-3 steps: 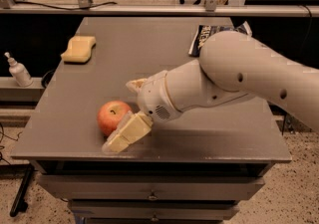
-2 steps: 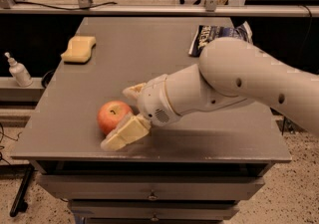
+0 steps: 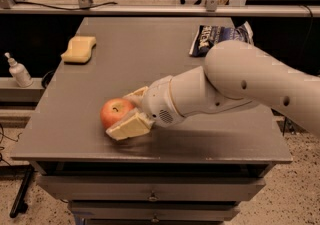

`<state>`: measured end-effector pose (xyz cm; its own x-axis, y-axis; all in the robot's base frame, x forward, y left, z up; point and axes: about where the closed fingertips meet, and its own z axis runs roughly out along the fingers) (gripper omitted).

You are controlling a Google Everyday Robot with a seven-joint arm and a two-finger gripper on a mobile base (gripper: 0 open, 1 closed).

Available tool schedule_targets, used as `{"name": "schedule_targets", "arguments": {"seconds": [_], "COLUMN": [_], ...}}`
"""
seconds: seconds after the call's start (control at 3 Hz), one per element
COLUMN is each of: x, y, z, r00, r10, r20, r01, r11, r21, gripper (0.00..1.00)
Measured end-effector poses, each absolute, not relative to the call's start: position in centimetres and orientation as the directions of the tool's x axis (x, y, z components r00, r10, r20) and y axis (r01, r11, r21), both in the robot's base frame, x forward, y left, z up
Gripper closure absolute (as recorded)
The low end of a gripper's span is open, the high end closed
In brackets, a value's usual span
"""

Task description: Move apple near sponge

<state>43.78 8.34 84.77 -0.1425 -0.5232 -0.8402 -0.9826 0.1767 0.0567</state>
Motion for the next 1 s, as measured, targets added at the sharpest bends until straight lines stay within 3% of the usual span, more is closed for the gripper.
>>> {"name": "schedule_targets", "arguments": {"seconds": [0.33, 0.67, 1.0], "x": [45.5, 49.6, 49.6], "y": [7.2, 4.7, 4.7], "z": [86.1, 90.2, 90.2], "r00": [-0.170, -0.194, -0.194], "r10": [-0.519, -0.516, -0.516], "r20": [-0.838, -0.834, -0.834], "r01": [-0.974, -0.953, -0.953], "r11": [0.220, 0.302, 0.302], "r21": [0.061, 0.035, 0.035], "gripper": [0.87, 1.00, 1.00]}}
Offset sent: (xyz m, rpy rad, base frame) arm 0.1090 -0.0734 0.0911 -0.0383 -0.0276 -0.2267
